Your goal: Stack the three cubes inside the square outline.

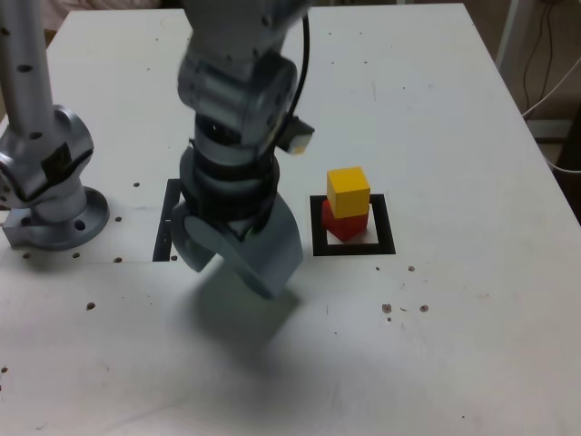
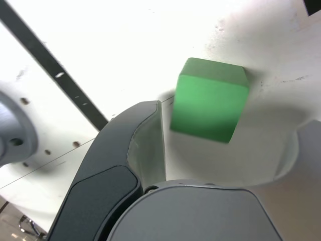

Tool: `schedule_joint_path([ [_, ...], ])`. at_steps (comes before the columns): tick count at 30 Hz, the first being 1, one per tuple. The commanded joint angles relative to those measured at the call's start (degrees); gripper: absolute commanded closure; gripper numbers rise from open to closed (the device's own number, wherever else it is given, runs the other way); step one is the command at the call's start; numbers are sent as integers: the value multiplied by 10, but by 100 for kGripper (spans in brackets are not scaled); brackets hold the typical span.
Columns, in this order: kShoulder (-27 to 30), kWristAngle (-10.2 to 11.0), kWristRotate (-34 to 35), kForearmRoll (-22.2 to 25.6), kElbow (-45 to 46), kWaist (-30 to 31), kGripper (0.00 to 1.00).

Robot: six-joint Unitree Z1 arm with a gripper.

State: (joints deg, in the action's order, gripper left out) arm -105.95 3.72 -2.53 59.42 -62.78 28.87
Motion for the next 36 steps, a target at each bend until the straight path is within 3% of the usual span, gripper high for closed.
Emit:
schedule_joint_path([
  [1,-3,-6,-8,-28,13,-5,20],
  [7,-5,-7,-13,-55,25,-8,27],
  [14,-2,2,-13,-57,21,-8,55],
  [18,-4,9,-13,-56,19,-11,63],
  [36,-4,32,-14,-41,22,-39,71],
])
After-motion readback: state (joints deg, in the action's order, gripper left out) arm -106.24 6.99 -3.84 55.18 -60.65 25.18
